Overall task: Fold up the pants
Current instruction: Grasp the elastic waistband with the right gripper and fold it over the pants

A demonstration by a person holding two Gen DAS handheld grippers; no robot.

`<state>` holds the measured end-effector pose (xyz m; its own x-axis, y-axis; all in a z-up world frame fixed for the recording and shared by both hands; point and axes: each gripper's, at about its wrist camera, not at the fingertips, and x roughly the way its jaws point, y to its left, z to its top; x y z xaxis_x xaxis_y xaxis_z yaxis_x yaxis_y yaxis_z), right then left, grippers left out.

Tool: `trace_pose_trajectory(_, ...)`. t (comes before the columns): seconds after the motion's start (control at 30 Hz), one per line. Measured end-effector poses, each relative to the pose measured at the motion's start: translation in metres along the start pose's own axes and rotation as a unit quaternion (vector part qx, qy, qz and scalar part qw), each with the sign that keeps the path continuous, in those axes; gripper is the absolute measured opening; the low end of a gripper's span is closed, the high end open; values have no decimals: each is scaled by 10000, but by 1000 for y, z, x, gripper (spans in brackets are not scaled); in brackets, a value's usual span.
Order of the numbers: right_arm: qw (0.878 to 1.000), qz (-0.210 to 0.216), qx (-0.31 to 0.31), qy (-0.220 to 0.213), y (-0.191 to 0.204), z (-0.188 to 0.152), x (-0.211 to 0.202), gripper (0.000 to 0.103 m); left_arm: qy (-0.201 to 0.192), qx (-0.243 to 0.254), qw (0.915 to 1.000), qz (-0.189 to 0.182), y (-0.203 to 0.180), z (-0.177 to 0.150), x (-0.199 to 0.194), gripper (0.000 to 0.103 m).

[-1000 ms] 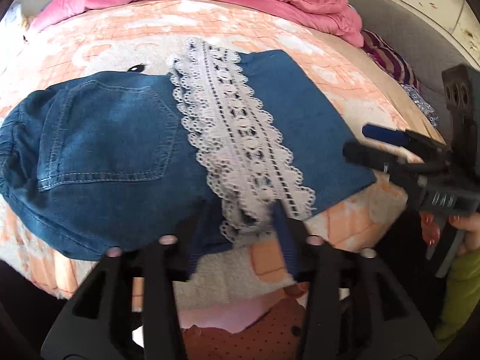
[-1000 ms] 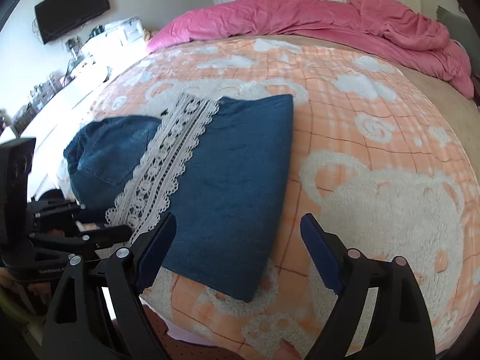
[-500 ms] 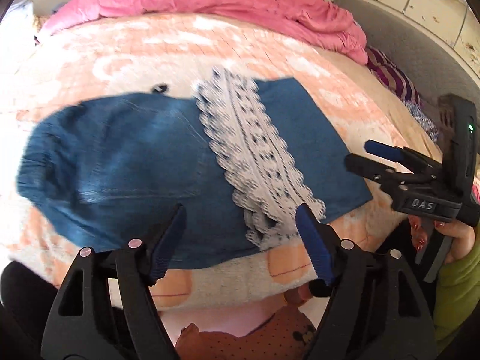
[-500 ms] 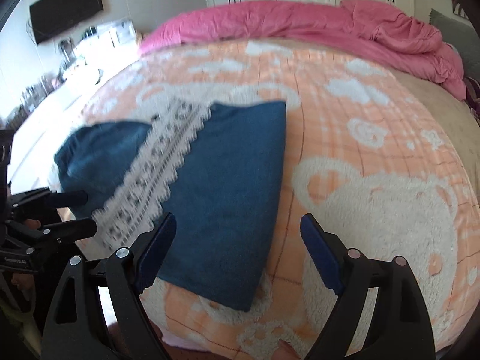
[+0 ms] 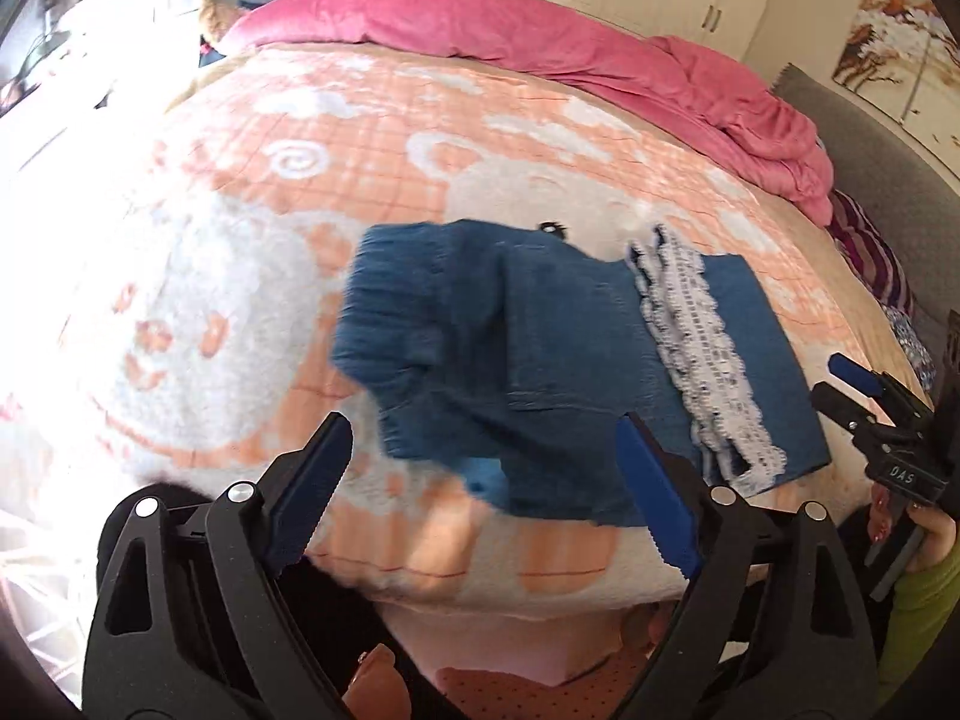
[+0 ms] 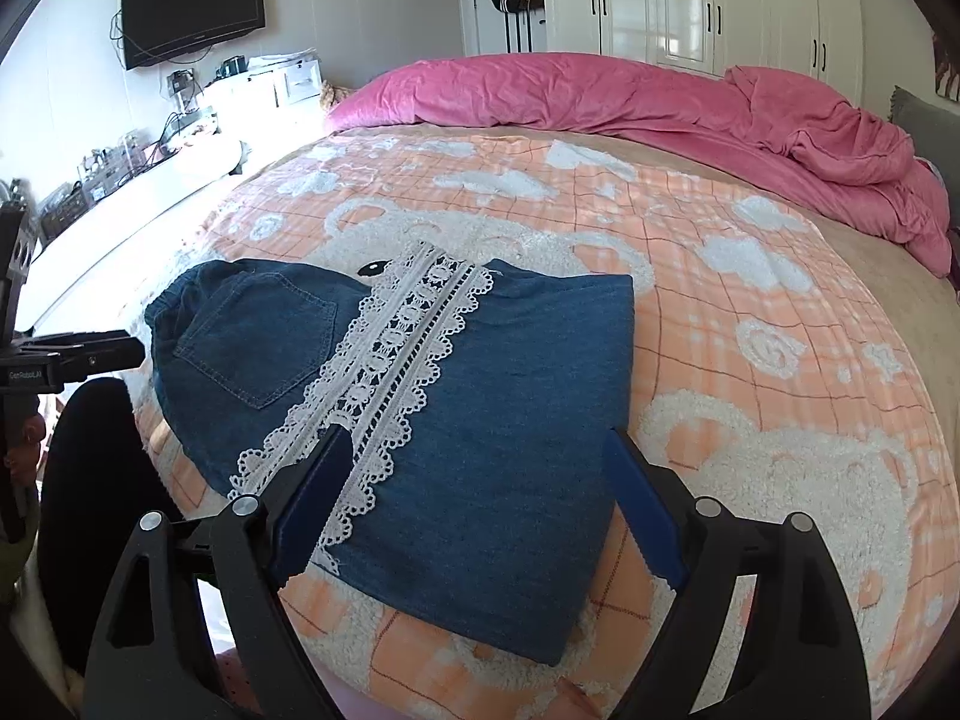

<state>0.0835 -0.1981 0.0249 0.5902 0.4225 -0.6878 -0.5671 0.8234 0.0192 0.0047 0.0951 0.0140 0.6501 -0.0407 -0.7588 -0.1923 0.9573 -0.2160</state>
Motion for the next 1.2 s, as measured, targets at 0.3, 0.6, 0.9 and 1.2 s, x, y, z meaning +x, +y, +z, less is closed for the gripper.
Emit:
trace_pose_trajectory(0.3,9990,415,-20,171,25,38,21,97,137,-454,9987,-199,29,-2,19,82)
trace_pose_trajectory(0.6,9868,1395,-613,543,114,105,77,97,249,-754,9940,-757,34,-11,39,49)
trace_pose_trajectory(0.9,9612,2140,-742,1575,177,136,160,97,240,-902,9899,-1071,41,-17,45,44)
trace_pose_trajectory(1.2,9488,2077,-1058,2132,202,117,198,44,74,-987,9878,-1202,42,-19,47,40)
